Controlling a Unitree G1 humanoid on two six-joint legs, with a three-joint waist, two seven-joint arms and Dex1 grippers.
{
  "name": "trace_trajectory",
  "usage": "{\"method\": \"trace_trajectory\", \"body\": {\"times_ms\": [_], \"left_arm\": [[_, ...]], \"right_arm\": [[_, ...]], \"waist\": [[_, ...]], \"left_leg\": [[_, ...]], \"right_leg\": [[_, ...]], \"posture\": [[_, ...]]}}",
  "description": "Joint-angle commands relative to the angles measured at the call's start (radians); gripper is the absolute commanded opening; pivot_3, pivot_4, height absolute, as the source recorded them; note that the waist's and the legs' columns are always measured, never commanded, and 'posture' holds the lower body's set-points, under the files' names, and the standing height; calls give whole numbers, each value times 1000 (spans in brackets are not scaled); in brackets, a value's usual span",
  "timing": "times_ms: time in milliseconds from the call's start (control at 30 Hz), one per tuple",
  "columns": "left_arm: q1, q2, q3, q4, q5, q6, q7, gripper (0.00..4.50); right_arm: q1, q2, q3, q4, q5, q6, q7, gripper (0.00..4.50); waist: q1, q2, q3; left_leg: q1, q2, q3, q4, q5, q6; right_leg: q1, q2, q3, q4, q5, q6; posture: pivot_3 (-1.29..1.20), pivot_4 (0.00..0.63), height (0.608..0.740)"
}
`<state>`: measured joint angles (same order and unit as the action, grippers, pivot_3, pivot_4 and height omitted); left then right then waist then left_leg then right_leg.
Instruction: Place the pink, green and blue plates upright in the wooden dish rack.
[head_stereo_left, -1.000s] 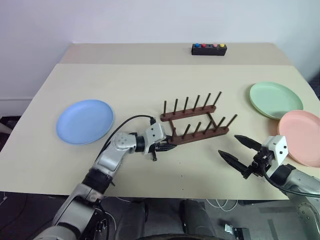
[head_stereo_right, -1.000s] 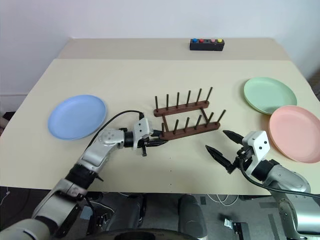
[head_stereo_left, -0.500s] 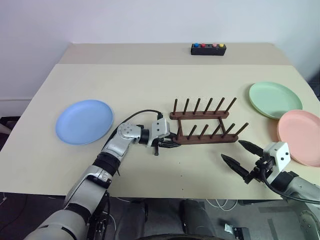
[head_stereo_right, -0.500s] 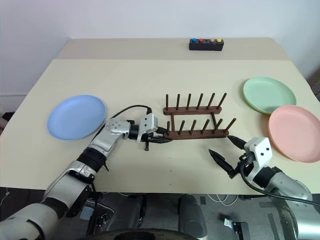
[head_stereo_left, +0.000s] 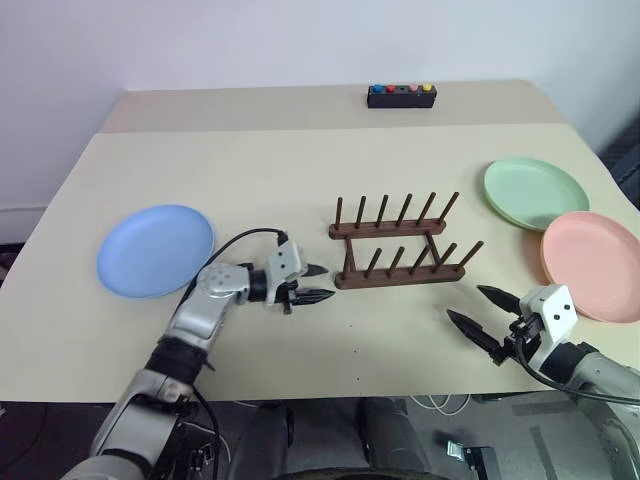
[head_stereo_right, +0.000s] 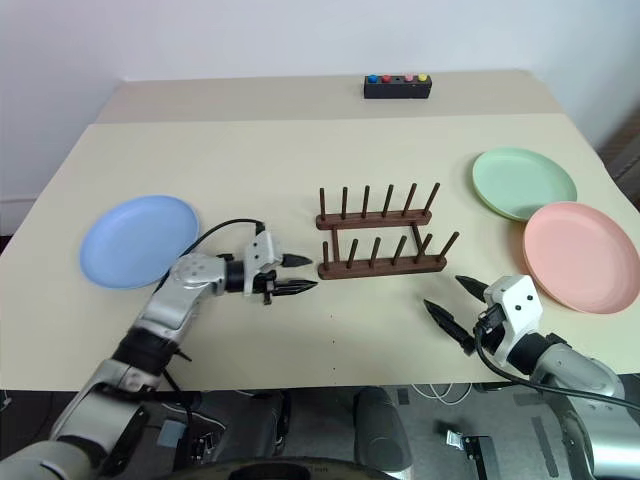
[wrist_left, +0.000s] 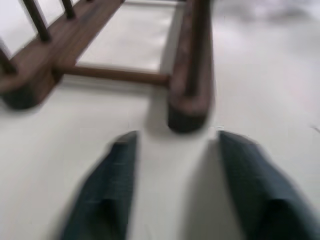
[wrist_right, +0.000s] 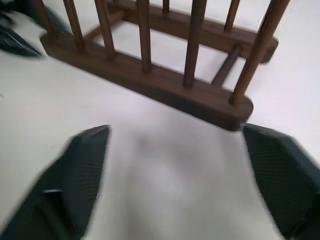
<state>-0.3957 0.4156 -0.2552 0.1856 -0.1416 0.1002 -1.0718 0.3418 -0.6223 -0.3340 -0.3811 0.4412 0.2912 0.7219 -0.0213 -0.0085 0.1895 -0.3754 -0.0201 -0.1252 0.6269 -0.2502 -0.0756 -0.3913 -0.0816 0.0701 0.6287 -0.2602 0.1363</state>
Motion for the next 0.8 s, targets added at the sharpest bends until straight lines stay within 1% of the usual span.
{"method": "trace_trajectory", "body": {"times_ms": [33,67,100,167,267,433,567,800], "left_arm": [[76,35,-21,-153,-40,111,-27,595],[89,40,-27,-181,-44,130,-27,98],[98,45,-30,-201,-46,143,-26,0],[108,48,-60,-232,-18,171,-9,0],[112,33,-85,-253,-9,188,11,0],[81,-25,-111,-218,36,171,86,0],[58,-67,-105,-176,53,142,136,0],[15,-123,-73,-92,66,93,218,0]], "right_arm": [[-21,-10,11,-9,-12,-8,6,2140],[-27,-9,18,-7,-15,-7,7,1629],[-30,-8,22,-8,-18,-6,6,1115],[-45,-6,43,2,-45,-10,-4,74],[-63,-8,68,22,-96,-15,-29,74],[-116,-3,106,73,-141,-14,-49,74],[-191,-4,144,171,-239,-34,-113,74],[-281,9,183,256,-285,-67,-126,74]], "waist": [[5,0,0],[8,0,0],[11,0,0],[12,-1,0],[10,-1,0],[11,-1,0],[9,-1,0],[8,-1,0]], "left_leg": [[0,0,0,0,0,0],[0,0,0,1,0,0],[-1,0,0,2,0,0],[-1,0,0,3,0,0],[-1,0,0,2,0,0],[-1,-1,0,3,0,0],[-1,-1,0,3,0,0],[-1,-1,0,3,0,0]], "right_leg": [[0,0,0,0,0,0],[0,0,0,0,0,0],[1,0,0,0,0,-1],[1,0,0,-1,-1,-1],[1,0,0,-1,-1,0],[1,0,0,-1,-1,-1],[1,0,0,-1,-1,-1],[2,0,0,-1,0,-1]], "posture": [[0,150,740],[0,150,740],[0,150,740],[0,150,740],[0,150,740],[0,150,740],[0,150,740],[0,150,740]]}}
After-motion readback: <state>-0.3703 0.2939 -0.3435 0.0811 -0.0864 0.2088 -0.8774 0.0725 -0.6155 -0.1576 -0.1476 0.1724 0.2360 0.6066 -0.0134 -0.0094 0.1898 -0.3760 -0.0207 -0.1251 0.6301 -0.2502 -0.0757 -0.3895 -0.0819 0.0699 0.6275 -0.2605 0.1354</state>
